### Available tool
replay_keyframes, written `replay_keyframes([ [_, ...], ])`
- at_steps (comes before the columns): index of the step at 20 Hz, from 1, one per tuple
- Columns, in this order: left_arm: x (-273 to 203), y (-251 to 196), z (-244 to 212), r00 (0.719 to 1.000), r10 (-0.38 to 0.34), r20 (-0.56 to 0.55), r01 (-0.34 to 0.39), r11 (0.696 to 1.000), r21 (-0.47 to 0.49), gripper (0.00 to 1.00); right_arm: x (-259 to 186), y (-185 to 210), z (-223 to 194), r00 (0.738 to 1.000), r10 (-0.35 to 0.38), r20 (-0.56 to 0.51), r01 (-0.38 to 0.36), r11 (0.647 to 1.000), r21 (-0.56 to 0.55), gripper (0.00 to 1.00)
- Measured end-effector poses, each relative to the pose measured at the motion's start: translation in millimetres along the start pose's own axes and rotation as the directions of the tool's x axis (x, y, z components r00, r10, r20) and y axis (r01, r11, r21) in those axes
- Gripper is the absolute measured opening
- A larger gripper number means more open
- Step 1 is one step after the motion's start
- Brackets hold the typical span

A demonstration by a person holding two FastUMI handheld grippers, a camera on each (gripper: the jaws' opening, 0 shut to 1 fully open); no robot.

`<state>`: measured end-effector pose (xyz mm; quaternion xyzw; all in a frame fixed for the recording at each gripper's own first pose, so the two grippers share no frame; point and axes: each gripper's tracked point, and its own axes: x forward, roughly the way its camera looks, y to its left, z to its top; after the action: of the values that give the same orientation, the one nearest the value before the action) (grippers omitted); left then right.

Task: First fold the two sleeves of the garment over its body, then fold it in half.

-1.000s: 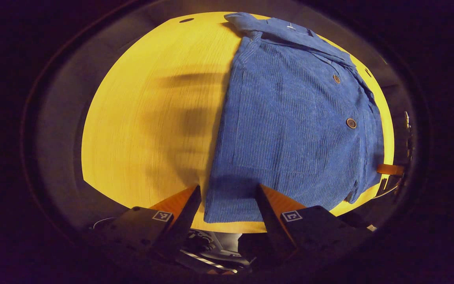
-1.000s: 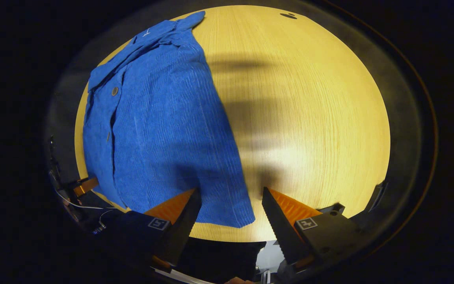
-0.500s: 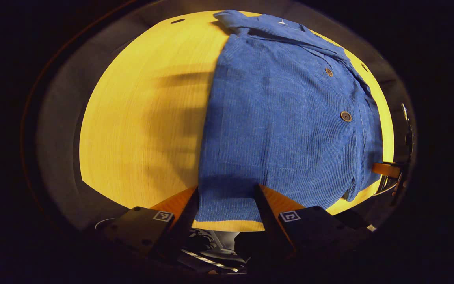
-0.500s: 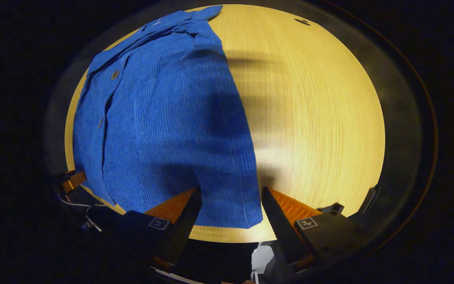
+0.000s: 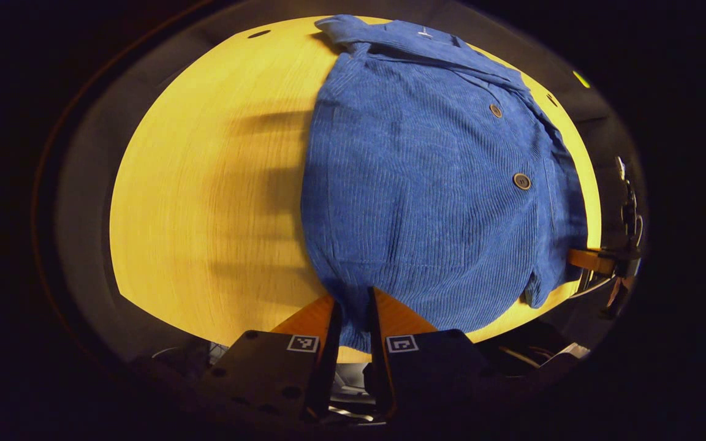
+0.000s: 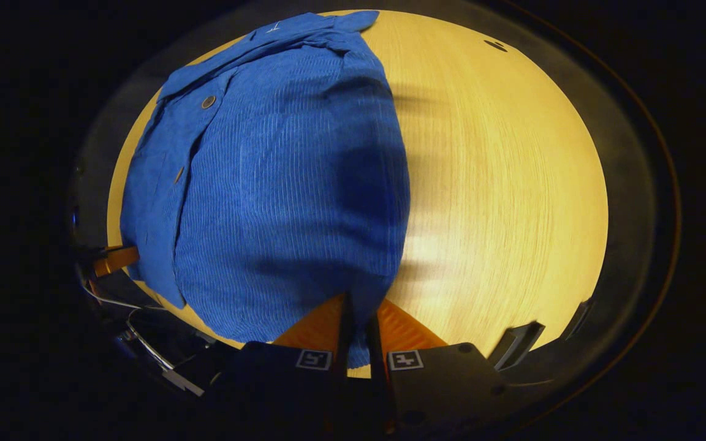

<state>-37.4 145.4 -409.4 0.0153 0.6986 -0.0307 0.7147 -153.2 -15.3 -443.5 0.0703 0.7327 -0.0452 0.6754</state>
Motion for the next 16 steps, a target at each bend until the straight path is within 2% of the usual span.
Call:
replay_keyframes([
  [1, 0, 1, -1, 1.000, -0.007, -0.007, 0.007, 1.000, -0.012, 0.23, 0, -1, 0, 1.000, 0.011, -0.001, -0.011, 1.000, -0.010, 0.20],
  [3, 1, -5, 1, 0.997, -0.069, -0.023, 0.068, 0.996, -0.056, 0.14, 0, 2, 0, 0.999, 0.034, 0.000, -0.034, 0.999, -0.019, 0.20],
  [4, 0, -6, 1, 0.995, -0.094, -0.025, 0.092, 0.993, -0.069, 0.04, 2, 2, -1, 0.999, 0.039, -0.005, -0.039, 0.999, 0.010, 0.19],
  [5, 0, -5, 2, 0.993, -0.117, -0.030, 0.115, 0.990, -0.084, 0.00, 0, 5, -1, 0.998, 0.060, -0.010, -0.060, 0.998, 0.021, 0.04],
  [6, -1, -6, 3, 0.990, -0.137, -0.032, 0.133, 0.986, -0.100, 0.00, -1, 7, 1, 0.996, 0.086, -0.015, -0.086, 0.995, 0.041, 0.04],
  [7, 0, -6, 2, 0.989, -0.147, -0.023, 0.144, 0.984, -0.108, 0.00, 0, 12, 3, 0.993, 0.120, -0.009, -0.119, 0.990, 0.077, 0.11],
  [8, 0, -7, 1, 0.989, -0.147, -0.017, 0.144, 0.984, -0.106, 0.00, -1, 13, 0, 0.989, 0.145, -0.019, -0.142, 0.985, 0.101, 0.04],
  [11, -7, -13, -2, 0.989, -0.145, 0.014, 0.146, 0.988, -0.047, 0.00, -22, 26, 5, 0.971, 0.239, -0.006, -0.236, 0.962, 0.140, 0.04],
  [16, -57, -31, 13, 0.968, -0.237, 0.078, 0.237, 0.971, 0.003, 0.00, -76, 47, 34, 0.949, 0.308, 0.070, -0.314, 0.945, 0.094, 0.04],
])
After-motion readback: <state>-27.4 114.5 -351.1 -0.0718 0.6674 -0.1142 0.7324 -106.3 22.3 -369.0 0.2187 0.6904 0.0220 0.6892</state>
